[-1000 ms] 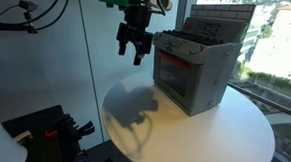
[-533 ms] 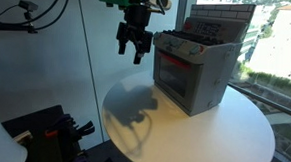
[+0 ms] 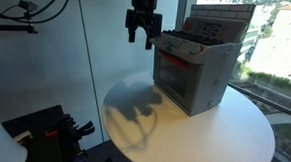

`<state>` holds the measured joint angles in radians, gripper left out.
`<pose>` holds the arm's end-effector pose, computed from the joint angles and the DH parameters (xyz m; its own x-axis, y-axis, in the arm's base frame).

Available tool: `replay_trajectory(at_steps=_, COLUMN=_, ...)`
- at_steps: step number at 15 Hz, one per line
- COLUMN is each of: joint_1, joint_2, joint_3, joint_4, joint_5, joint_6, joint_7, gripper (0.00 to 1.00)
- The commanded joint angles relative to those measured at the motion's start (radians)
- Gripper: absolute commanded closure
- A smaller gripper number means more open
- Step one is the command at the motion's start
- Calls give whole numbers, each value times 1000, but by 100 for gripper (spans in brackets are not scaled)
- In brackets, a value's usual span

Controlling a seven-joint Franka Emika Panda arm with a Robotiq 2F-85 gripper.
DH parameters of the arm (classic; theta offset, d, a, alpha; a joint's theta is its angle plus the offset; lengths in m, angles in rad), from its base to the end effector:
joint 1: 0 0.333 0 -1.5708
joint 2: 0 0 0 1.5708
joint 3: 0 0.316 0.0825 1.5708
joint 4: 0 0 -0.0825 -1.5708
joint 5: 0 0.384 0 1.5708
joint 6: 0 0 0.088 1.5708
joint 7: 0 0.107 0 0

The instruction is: Turn the knob on the far right to the right.

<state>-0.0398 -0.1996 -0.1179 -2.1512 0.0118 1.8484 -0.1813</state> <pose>0.4759 -0.0770 0.4768 0.9950 0.0257 -0.0965 0.0207 -0.9984 -0.0525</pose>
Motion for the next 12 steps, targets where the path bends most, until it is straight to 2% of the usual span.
replay_trajectory(at_steps=1, joint_1=-19, joint_2=12, joint_3=3, joint_4=67, joint_5=13, joint_6=48, joint_7=43, gripper=0)
replay_trajectory(at_steps=5, joint_1=-35, joint_2=11, joint_3=-4, joint_4=88, joint_5=20, joint_6=153, joint_7=72, gripper=0)
replay_trajectory(at_steps=12, joint_1=-66, joint_2=12, joint_3=-9, joint_4=27, joint_5=8, joint_6=442, joint_7=152, gripper=0)
